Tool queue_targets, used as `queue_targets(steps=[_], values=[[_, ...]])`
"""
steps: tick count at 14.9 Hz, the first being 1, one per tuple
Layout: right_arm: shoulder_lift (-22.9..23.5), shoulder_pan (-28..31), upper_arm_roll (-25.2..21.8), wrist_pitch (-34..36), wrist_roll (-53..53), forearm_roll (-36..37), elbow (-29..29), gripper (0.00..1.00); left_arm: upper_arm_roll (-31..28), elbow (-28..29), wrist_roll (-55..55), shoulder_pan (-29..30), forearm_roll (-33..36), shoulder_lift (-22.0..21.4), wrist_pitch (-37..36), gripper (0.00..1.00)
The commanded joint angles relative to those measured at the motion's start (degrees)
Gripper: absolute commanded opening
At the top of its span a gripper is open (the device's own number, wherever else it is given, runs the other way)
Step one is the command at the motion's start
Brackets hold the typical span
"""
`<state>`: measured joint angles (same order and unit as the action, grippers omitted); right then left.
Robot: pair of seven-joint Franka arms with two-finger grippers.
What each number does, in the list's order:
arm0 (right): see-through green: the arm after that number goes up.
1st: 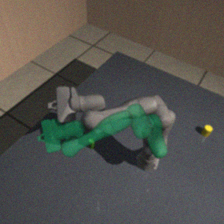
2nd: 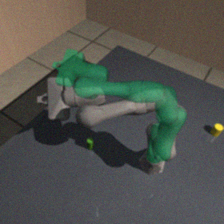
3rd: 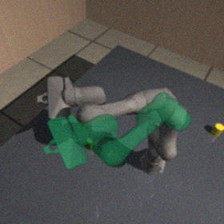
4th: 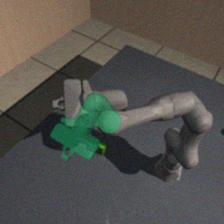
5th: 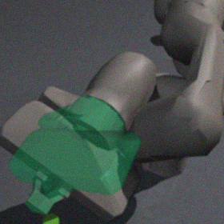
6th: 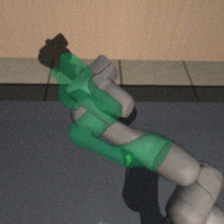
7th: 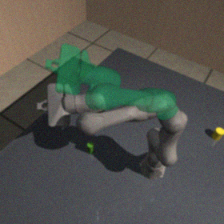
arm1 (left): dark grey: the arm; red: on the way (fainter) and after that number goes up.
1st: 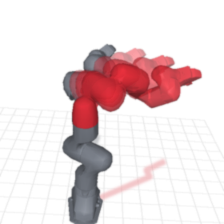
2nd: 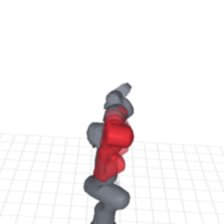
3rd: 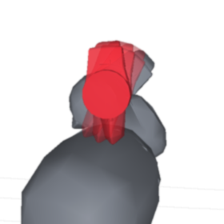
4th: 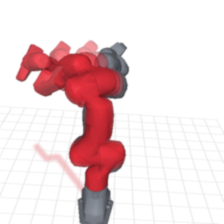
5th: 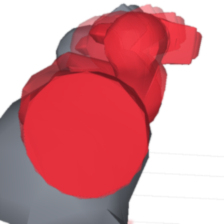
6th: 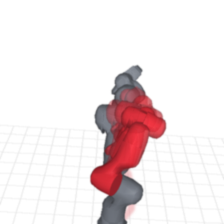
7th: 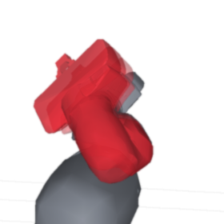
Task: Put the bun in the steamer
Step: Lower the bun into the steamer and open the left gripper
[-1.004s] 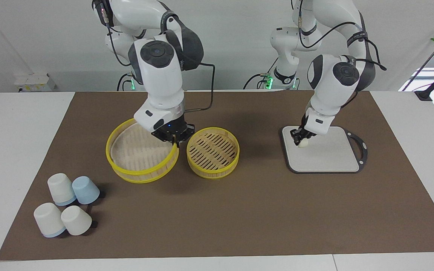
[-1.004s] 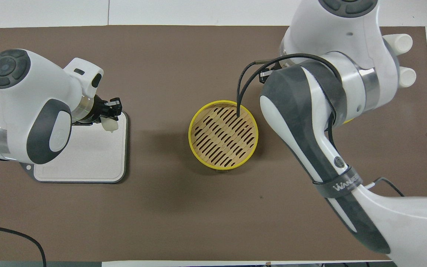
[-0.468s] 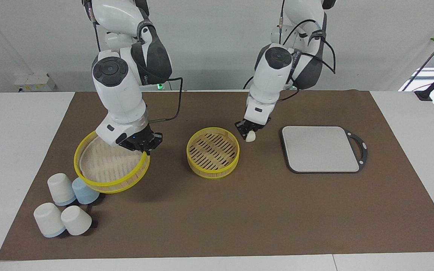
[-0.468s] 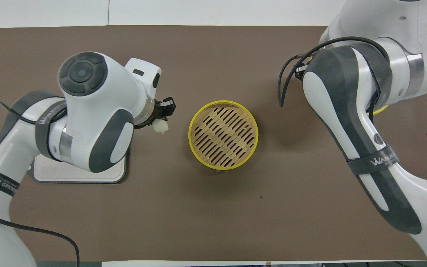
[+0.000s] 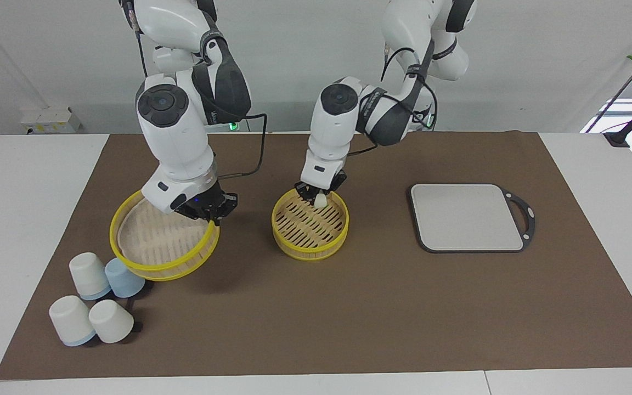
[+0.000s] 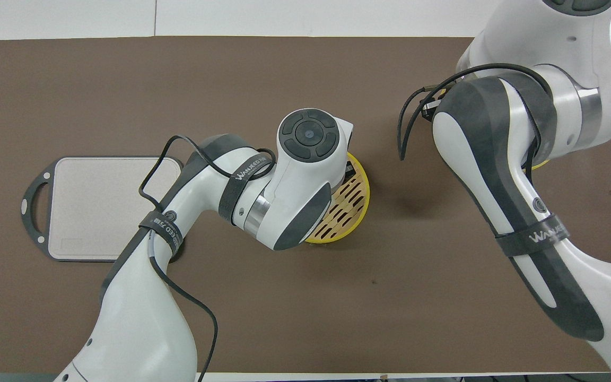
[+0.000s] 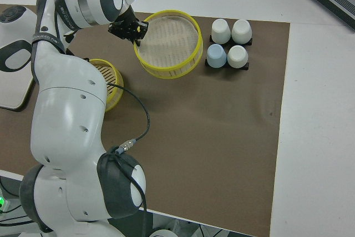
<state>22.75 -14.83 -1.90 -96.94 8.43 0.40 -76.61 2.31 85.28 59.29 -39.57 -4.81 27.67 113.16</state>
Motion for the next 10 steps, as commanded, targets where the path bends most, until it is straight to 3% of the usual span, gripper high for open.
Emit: queue_targets(steps=[1, 10], values=[[-2.36, 0.59, 0.66, -1.14, -1.05, 0.66, -2.67, 0.0, -0.99, -0.04, 0.39, -0.07, 3.39, 0.71, 2.57, 0.3], [-2.45, 2.0, 0.75, -1.23, -1.22, 0.57, -2.93, 0.0, -0.91, 5.77, 0.39, -0.59, 3.58, 1.86, 8.83, 0.33]])
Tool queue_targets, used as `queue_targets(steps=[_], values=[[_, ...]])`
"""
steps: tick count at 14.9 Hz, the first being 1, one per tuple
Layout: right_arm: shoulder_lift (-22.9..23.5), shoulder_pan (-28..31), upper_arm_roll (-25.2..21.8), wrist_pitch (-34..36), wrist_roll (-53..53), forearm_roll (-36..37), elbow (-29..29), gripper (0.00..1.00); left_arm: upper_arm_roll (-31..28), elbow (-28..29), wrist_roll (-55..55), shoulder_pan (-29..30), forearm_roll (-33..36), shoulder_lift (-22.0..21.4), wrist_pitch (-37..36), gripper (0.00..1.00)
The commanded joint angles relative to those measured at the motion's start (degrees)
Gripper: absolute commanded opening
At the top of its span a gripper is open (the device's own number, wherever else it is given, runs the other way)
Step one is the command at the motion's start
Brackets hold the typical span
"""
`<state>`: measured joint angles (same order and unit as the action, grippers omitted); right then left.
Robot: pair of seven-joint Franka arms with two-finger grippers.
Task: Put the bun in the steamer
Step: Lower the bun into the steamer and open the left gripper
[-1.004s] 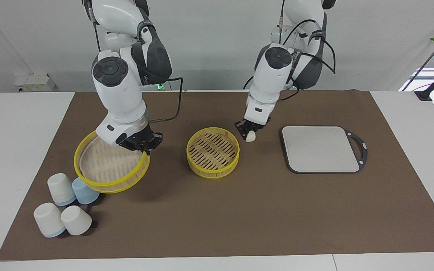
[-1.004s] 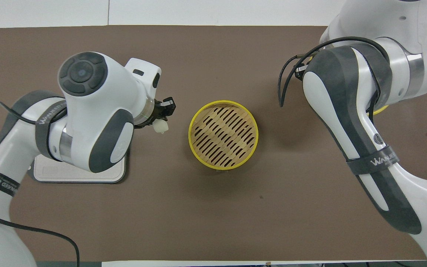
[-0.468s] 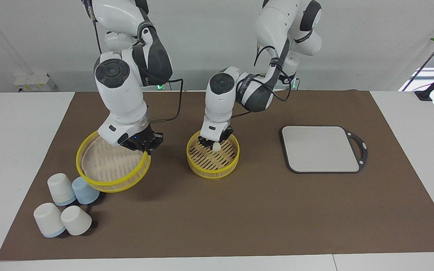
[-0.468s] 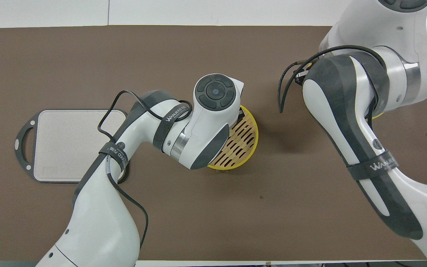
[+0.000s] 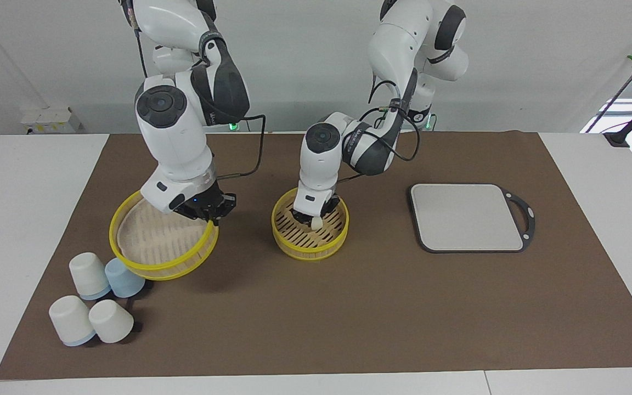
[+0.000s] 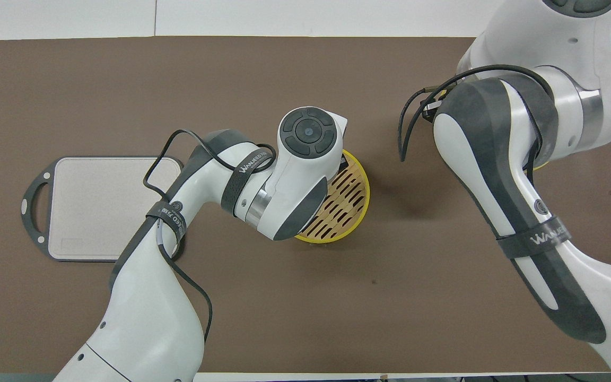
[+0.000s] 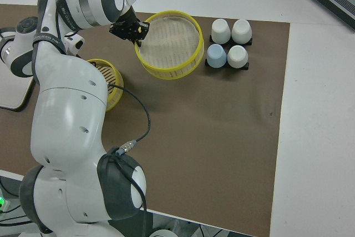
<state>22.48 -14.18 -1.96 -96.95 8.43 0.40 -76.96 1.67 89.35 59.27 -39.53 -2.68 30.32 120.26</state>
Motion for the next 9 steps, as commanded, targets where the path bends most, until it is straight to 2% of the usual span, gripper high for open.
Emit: queue_targets(steps=[1, 5, 8, 9], values=[[-2.17, 1.27, 0.82, -1.23, -1.22, 0.57, -2.59, 0.0, -0.26, 1.79, 0.49, -0.81, 1.45, -0.71, 1.47, 0.34], [-2.17, 1.26, 0.82, -1.23, -1.22, 0.48, -2.59, 0.0, -0.35, 3.54, 0.49, -0.98, 1.45, -1.14, 1.9, 0.35], [-2.17, 1.26, 0.82, -1.23, -1.22, 0.39, -2.59, 0.0, -0.26, 3.46, 0.85, -0.98, 1.45, -1.15, 1.9, 0.52], [-2.17, 1.26, 0.82, -1.23, -1.22, 0.39, -2.67, 0.0, -0.35, 3.38, 0.85, -0.98, 1.45, -1.15, 1.99, 0.76]])
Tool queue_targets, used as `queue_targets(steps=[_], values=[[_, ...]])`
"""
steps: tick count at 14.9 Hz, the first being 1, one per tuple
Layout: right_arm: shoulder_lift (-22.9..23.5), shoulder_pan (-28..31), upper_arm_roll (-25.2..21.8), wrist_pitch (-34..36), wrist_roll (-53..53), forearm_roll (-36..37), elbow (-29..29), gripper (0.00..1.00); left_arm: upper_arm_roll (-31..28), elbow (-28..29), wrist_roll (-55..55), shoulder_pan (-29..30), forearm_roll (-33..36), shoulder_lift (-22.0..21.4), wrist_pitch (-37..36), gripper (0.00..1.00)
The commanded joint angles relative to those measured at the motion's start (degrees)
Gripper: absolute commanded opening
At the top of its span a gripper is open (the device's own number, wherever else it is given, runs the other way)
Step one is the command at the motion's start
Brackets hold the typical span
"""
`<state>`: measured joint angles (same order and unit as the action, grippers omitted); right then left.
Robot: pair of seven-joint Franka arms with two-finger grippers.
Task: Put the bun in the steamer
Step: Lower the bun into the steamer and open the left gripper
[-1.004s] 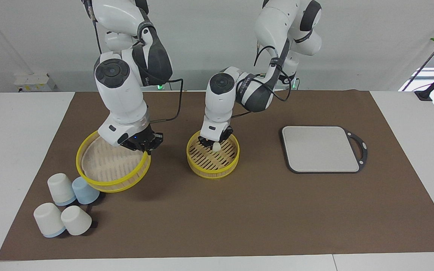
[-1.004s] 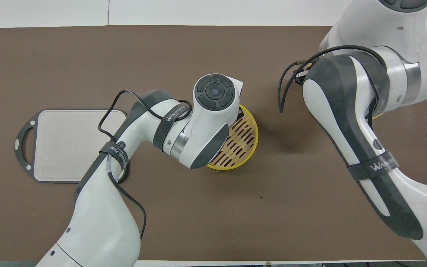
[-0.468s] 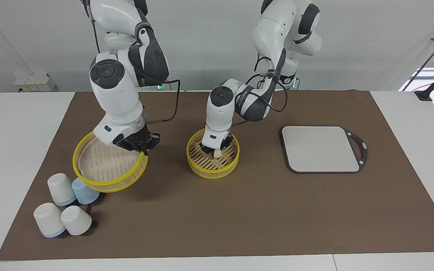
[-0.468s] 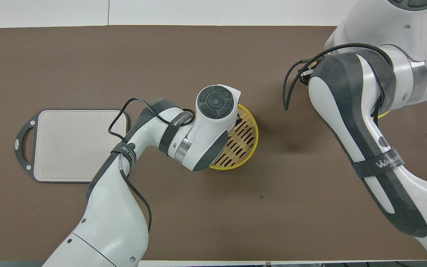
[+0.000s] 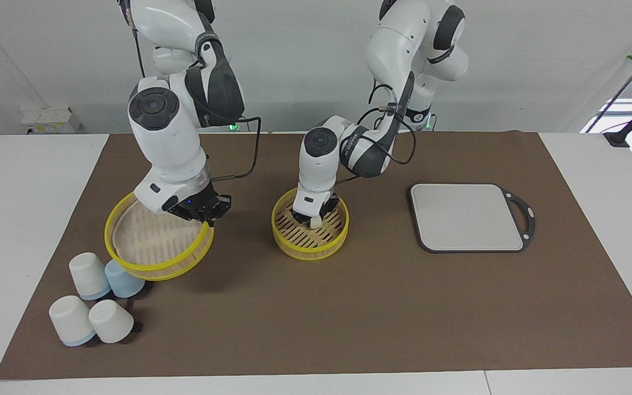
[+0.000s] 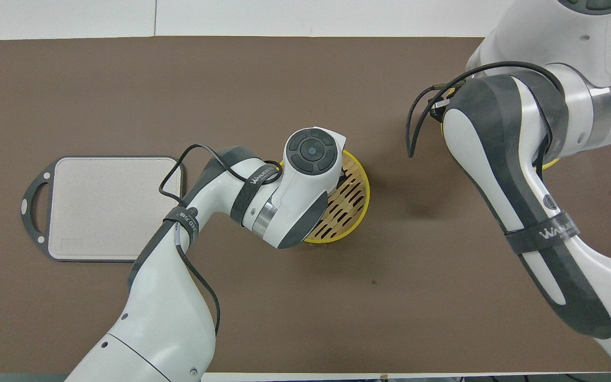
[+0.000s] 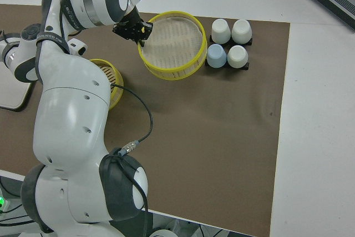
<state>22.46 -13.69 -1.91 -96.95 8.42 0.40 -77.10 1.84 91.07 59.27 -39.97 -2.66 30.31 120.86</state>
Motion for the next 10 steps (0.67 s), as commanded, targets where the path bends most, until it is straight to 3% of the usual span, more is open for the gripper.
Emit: queue_targets(steps=[1, 2, 6, 10], values=[[-2.25, 0.77, 0.77, -1.23, -1.22, 0.39, -2.61, 0.0, -0.53, 1.48, 0.93, -0.55, 1.34, -1.13, 1.31, 0.93], [-2.25, 0.77, 0.77, -1.31, -1.22, 0.31, -2.79, 0.0, -0.53, 1.21, 1.19, -0.55, 1.25, -1.13, 1.31, 1.0], [-2.51, 0.86, 0.77, -2.02, -1.3, 0.31, -3.49, 0.0, -0.7, -2.21, 3.04, 0.32, 1.16, -1.22, -1.67, 1.0], [-2.51, 0.59, 0.77, -3.07, -0.95, -0.13, -3.49, 0.0, -0.7, -2.48, 2.6, 5.06, 1.25, -7.88, -6.84, 1.0]])
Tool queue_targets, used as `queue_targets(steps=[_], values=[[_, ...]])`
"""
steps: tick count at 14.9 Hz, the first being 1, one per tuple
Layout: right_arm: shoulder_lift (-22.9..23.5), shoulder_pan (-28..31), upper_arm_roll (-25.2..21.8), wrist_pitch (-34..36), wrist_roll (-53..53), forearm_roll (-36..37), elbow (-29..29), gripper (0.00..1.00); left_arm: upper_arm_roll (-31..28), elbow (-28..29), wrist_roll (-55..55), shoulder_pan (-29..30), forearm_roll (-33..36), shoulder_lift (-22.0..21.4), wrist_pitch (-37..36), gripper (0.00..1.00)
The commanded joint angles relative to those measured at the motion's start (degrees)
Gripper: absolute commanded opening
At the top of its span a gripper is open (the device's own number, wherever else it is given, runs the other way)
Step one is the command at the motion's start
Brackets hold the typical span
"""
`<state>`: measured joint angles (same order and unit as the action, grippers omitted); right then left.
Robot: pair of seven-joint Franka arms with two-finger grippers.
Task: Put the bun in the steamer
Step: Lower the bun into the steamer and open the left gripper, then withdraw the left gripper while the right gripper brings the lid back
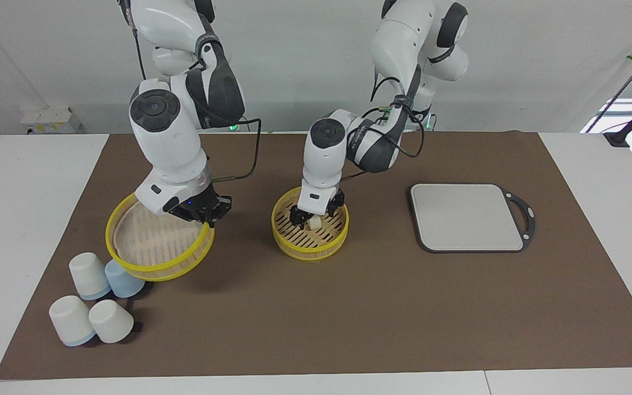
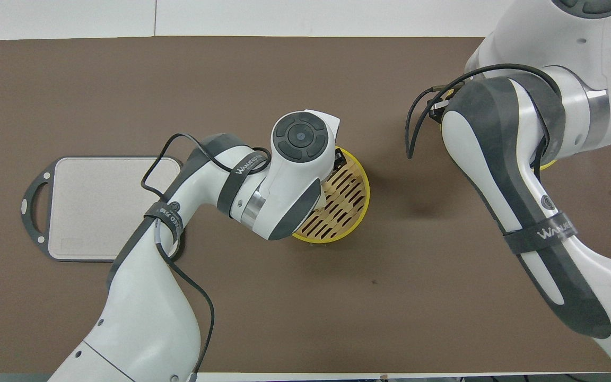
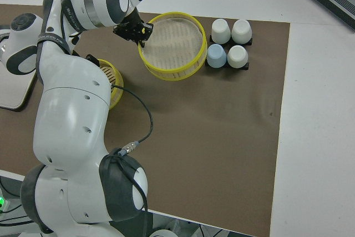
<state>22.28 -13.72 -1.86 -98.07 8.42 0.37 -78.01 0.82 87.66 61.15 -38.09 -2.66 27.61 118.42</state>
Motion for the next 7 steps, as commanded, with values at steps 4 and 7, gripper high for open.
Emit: queue_targets(steps=[4, 7], values=[[-2.33, -2.44, 0.98, -2.83, 5.16, -0.37, -2.76, 0.0, 0.23, 0.93, -0.07, 10.12, 1.69, -11.51, -11.18, 1.0], [-2.16, -7.97, 0.98, -4.5, 14.22, -0.46, -2.58, 0.0, 0.32, 1.02, -12.06, 19.07, 1.6, -14.85, -16.1, 1.0]])
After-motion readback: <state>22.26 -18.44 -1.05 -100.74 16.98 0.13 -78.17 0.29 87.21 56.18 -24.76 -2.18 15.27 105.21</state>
